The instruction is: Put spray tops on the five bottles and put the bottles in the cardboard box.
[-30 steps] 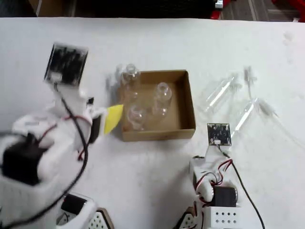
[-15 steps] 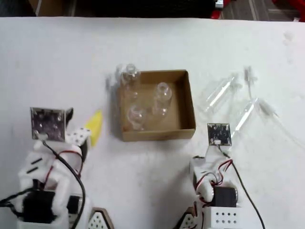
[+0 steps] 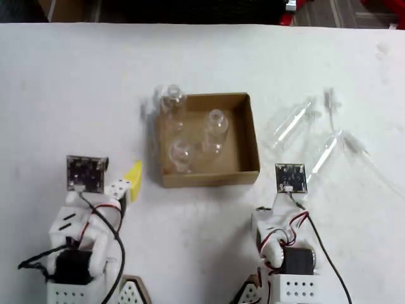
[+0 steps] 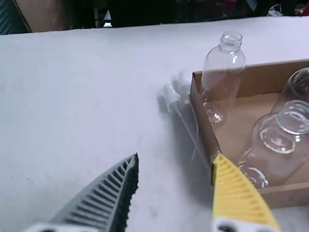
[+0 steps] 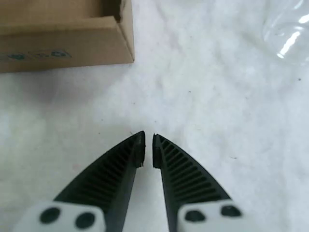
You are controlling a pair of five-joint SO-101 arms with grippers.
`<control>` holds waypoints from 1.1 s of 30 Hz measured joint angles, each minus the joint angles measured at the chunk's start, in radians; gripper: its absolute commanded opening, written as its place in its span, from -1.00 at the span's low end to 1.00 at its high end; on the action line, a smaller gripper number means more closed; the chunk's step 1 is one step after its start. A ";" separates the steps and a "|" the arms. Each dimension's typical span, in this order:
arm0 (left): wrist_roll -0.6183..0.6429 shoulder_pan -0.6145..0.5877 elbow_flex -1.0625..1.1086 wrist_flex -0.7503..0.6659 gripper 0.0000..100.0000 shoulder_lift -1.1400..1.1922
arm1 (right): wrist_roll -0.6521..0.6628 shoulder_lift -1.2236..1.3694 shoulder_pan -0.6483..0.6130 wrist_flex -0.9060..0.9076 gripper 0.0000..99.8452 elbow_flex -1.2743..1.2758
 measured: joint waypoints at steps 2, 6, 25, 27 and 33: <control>0.000 0.000 0.072 -0.081 -0.54 0.000 | 0.000 0.000 0.000 0.000 -0.97 0.000; 0.000 0.032 0.157 -0.184 -0.54 0.002 | 0.000 0.000 0.000 0.000 -0.97 0.000; -0.009 0.109 0.157 -0.186 -0.54 0.000 | 0.000 0.000 0.000 0.000 -0.97 0.000; -0.009 0.109 0.157 -0.186 -0.54 0.000 | 0.000 0.000 0.000 0.000 -0.97 0.000; -0.009 0.114 0.157 -0.186 -0.54 0.000 | -0.006 0.000 0.000 0.000 -0.97 0.000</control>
